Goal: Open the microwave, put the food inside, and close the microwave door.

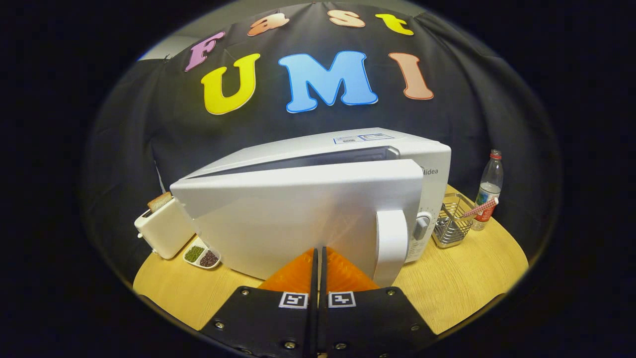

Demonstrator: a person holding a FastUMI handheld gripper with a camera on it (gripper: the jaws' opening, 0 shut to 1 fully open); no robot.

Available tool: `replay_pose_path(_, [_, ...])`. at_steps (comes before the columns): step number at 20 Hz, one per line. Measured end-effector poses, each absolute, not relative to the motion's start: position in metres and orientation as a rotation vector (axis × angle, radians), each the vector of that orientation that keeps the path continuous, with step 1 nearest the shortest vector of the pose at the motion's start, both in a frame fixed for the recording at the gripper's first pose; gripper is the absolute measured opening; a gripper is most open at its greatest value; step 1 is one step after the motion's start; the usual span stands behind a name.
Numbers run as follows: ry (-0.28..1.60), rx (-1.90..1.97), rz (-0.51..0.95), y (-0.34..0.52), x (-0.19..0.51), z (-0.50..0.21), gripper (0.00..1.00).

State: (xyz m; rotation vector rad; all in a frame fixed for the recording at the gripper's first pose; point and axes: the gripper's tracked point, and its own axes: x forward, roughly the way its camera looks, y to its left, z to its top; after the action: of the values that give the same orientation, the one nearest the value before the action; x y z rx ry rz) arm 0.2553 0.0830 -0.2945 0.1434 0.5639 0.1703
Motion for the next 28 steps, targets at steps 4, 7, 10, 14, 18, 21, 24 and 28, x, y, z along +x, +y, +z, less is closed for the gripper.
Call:
replay_pose_path(4, [0.562,0.161,0.157,0.076,0.274,-0.298,0.01])
replay_pose_path(7, [0.555,0.163,0.147,0.072,0.286,-0.3,0.01])
replay_pose_path(10, [0.563,0.164,0.152,0.074,0.288,-0.304,0.01])
replay_pose_path(14, [0.559,0.103,0.153,0.071,0.29,-0.302,0.01])
replay_pose_path(18, [0.516,0.065,0.145,0.066,0.287,-0.285,0.01])
replay_pose_path(21, [0.463,0.052,0.142,0.066,0.274,-0.258,0.01])
replay_pose_path(24, [0.412,0.033,0.139,0.064,0.25,-0.23,0.01])
replay_pose_path(28, [0.362,0.028,0.138,0.066,0.215,-0.194,0.01])
